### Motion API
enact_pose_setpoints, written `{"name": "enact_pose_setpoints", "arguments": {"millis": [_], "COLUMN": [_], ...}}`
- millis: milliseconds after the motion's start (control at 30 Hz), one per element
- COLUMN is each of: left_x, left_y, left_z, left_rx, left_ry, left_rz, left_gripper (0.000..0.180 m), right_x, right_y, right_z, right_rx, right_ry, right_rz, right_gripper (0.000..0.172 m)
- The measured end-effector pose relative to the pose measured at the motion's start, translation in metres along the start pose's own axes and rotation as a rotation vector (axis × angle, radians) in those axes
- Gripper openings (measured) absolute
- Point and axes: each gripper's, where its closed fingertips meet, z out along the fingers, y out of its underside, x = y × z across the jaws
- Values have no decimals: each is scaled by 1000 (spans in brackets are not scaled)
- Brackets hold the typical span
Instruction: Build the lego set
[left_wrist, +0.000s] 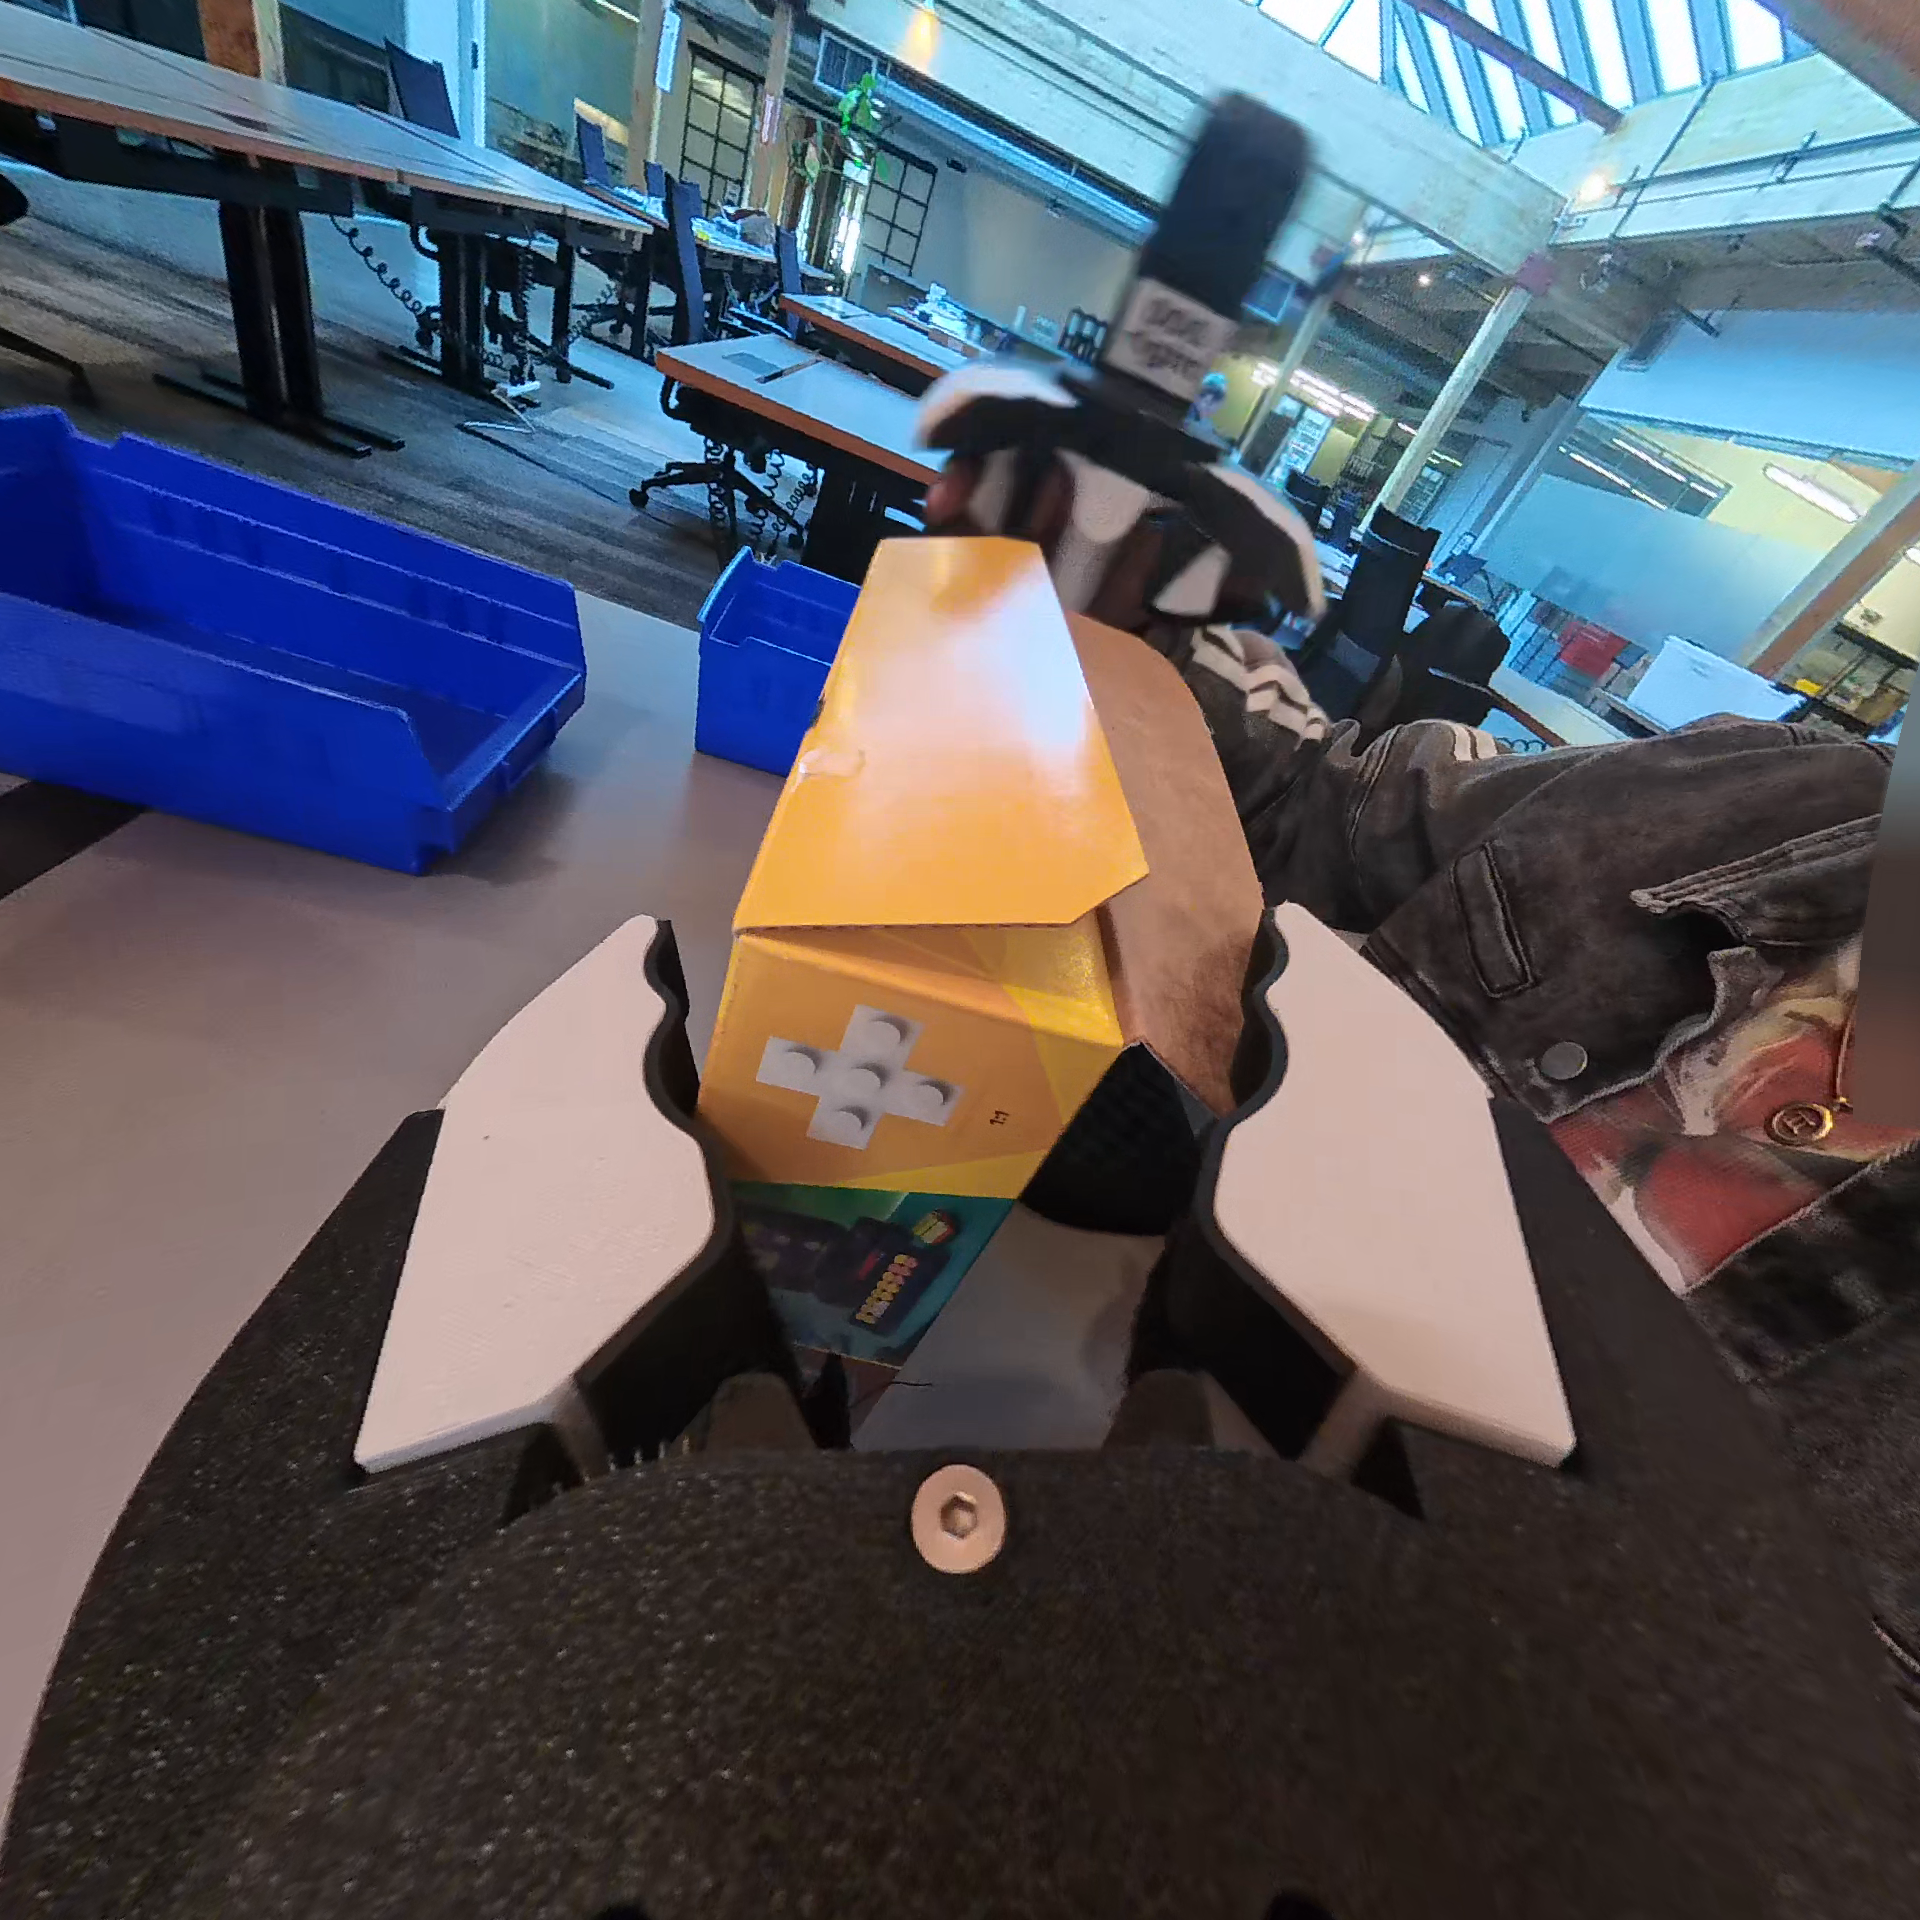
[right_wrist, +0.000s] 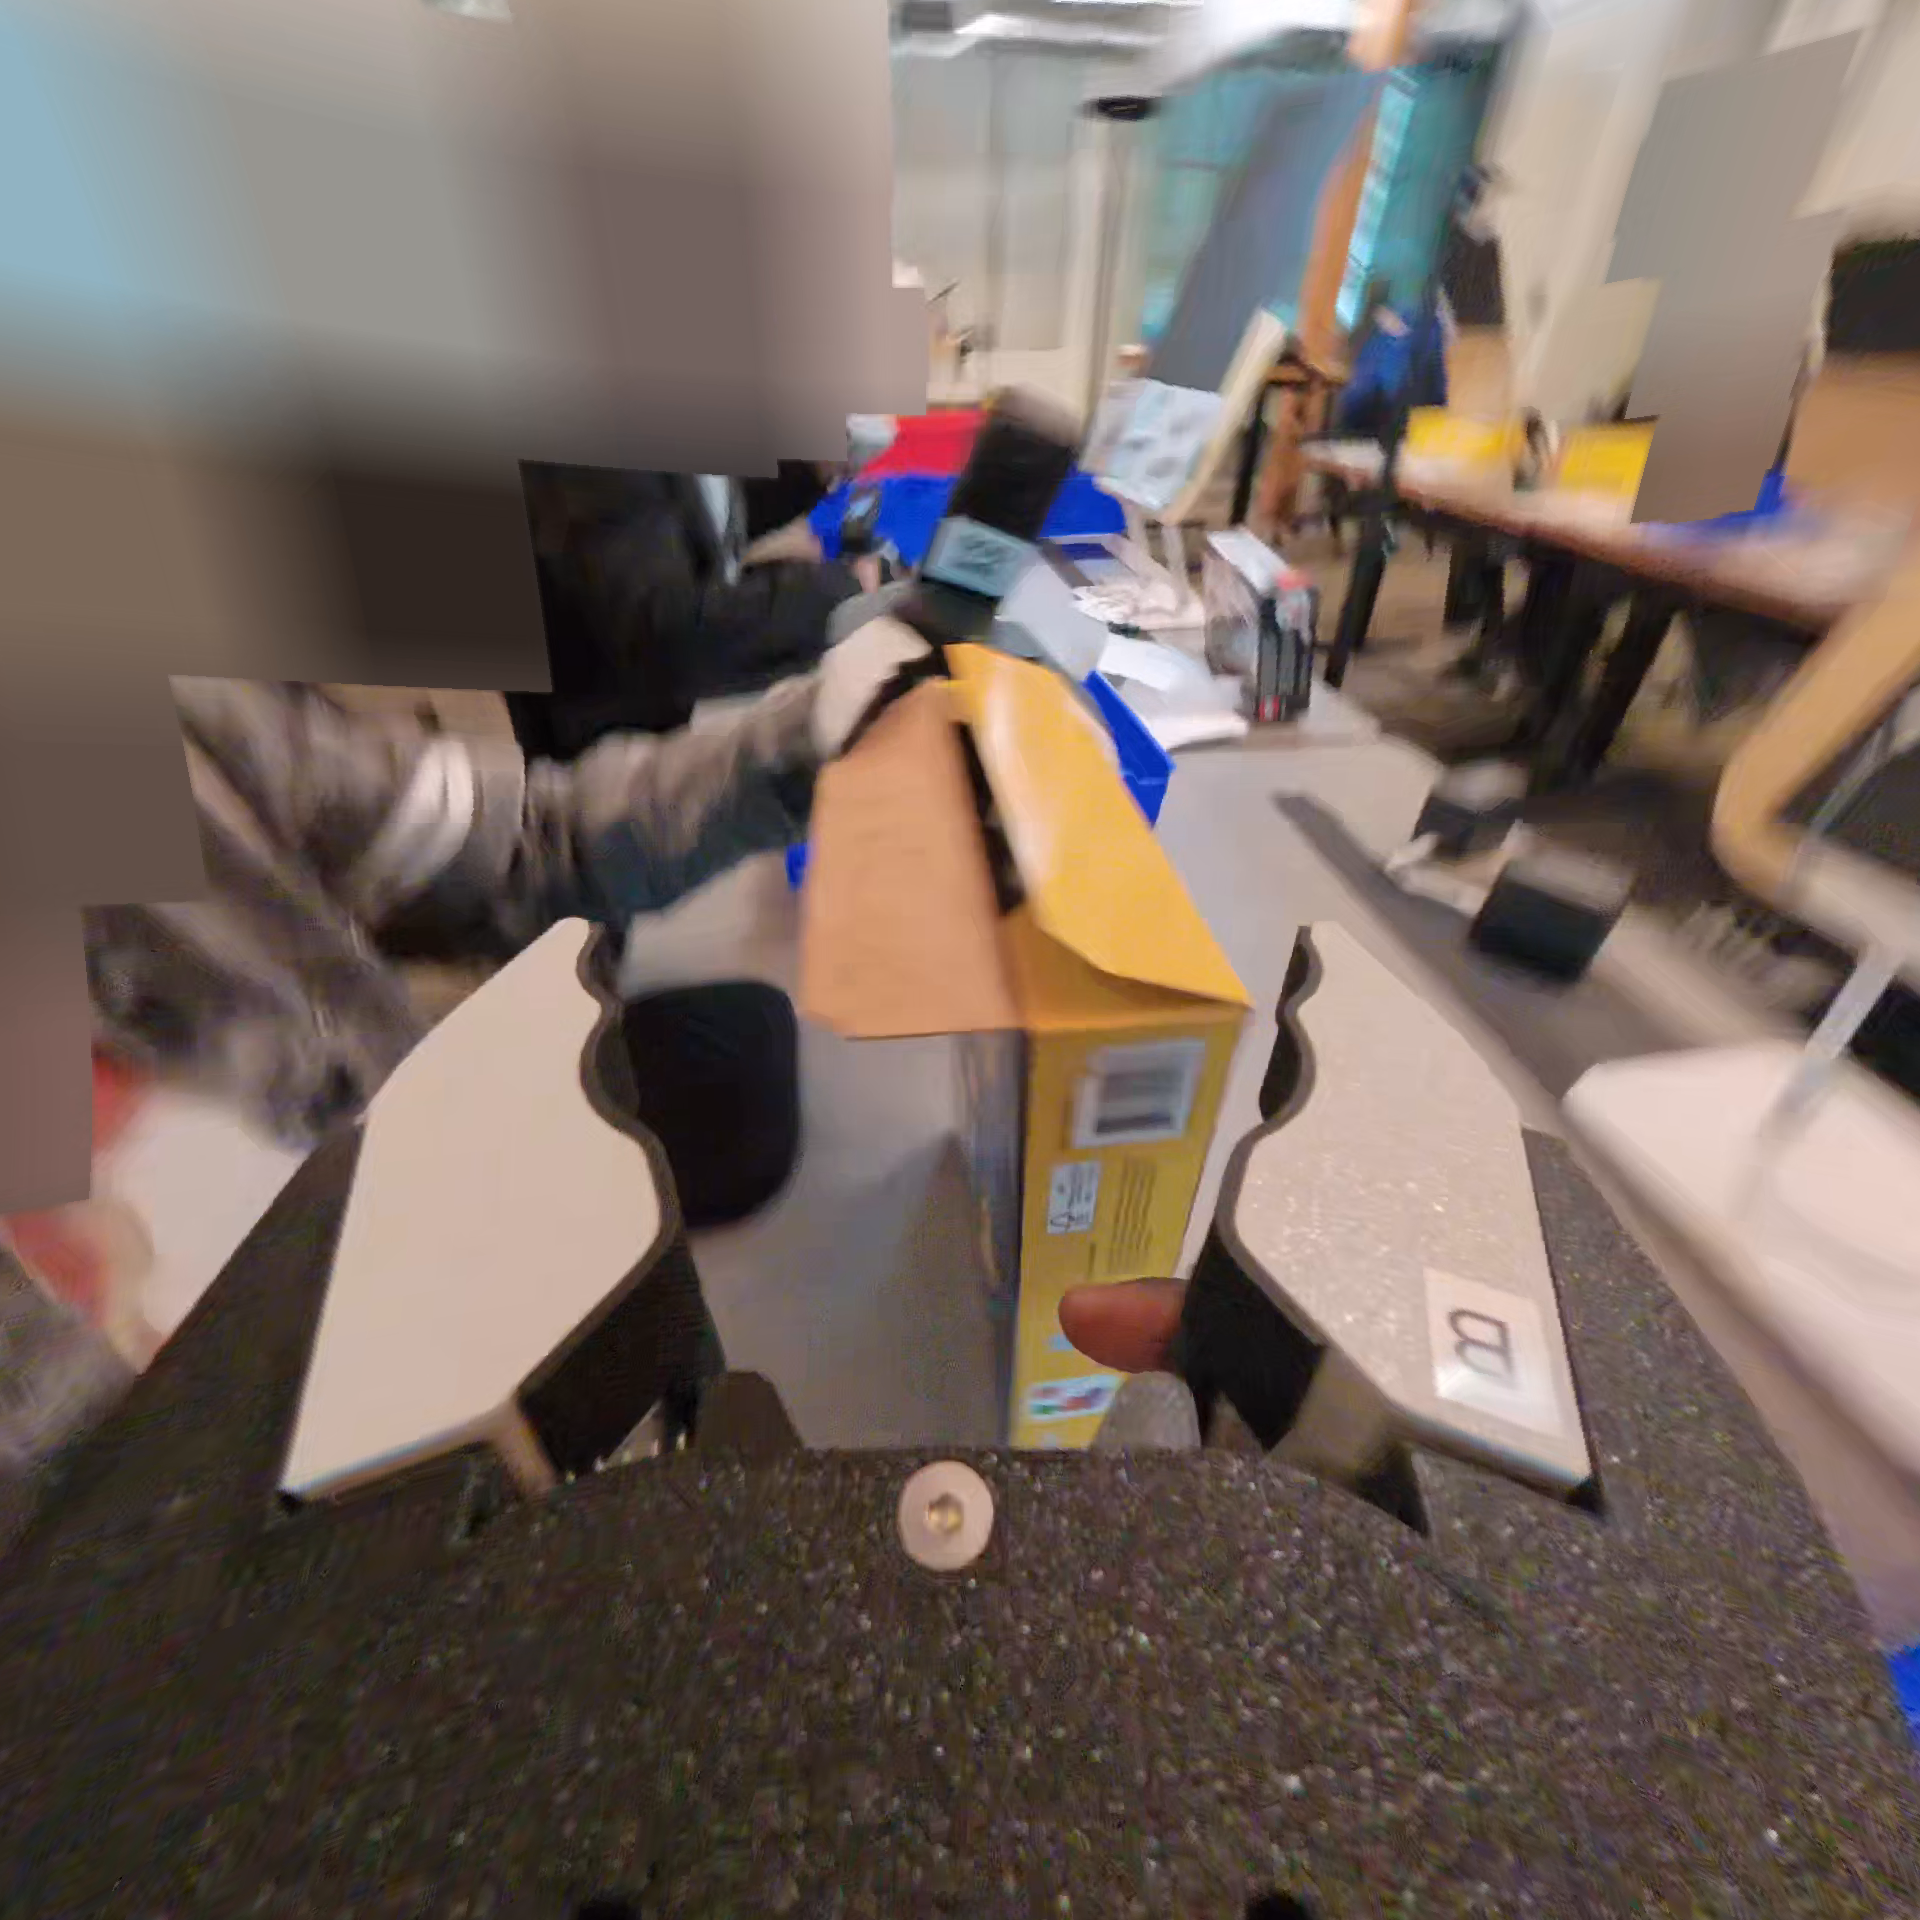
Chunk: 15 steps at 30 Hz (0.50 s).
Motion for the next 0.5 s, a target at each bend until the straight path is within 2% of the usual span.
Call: {"name": "enact_pose_setpoints", "arguments": {"millis": [67,100,167,200,300,500], "left_x": [0,0,1,1,3,3], "left_y": [0,0,0,1,2,5], "left_z": [0,0,0,0,0,0], "left_rx": [-3,-1,3,-3,-27,-63], "left_ry": [2,2,0,-1,-3,-4], "left_rz": [-1,-2,-2,1,6,26], "left_gripper": [102,102,102,102,102,100], "right_x": [23,26,19,16,17,18], "right_y": [16,28,46,51,45,47], "right_z": [8,16,29,34,38,38], "right_rx": [5,-27,-98,-120,-69,-77], "right_ry": [7,-13,-78,-86,-106,-103], "right_rz": [319,426,522,512,503,415], "right_gripper": [121,127,123,123,107,99]}}
